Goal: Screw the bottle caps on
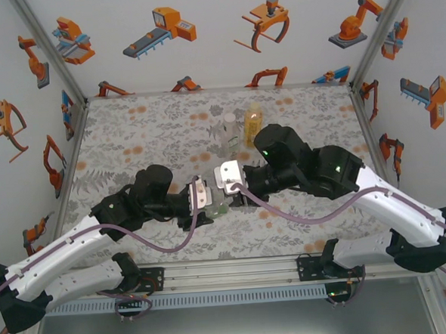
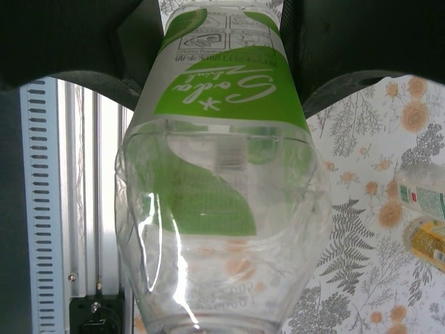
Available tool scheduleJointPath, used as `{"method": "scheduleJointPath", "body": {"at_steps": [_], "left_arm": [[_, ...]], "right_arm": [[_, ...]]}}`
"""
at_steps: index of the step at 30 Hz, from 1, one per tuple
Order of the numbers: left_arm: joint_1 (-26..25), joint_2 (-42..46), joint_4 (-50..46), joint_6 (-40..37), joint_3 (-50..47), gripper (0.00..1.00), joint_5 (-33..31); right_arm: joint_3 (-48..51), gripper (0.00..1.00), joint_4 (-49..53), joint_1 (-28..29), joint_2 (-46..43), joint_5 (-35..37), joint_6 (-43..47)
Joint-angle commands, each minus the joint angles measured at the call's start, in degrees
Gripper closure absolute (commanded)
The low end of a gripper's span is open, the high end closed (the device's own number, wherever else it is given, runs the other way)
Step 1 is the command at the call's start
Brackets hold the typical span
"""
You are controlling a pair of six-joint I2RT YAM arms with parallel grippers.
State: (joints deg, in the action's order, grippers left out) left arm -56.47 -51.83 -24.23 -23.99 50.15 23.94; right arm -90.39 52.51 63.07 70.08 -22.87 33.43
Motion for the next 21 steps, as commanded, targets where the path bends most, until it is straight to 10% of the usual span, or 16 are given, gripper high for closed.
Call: {"method": "scheduleJointPath", "body": {"at_steps": [1,21], "left_arm": [[0.7,-0.4,6.6,2.5,1.9,1.0,1.6],[2.7,-2.0,5.1,3.5,2.7,1.0,6.5]], "right_arm": [[-2.2,1.0,2.9,2.5,1.1,0.4,4.1],[-6.8,1.0,10.1,7.6,1.9,9.4,11.4]]}}
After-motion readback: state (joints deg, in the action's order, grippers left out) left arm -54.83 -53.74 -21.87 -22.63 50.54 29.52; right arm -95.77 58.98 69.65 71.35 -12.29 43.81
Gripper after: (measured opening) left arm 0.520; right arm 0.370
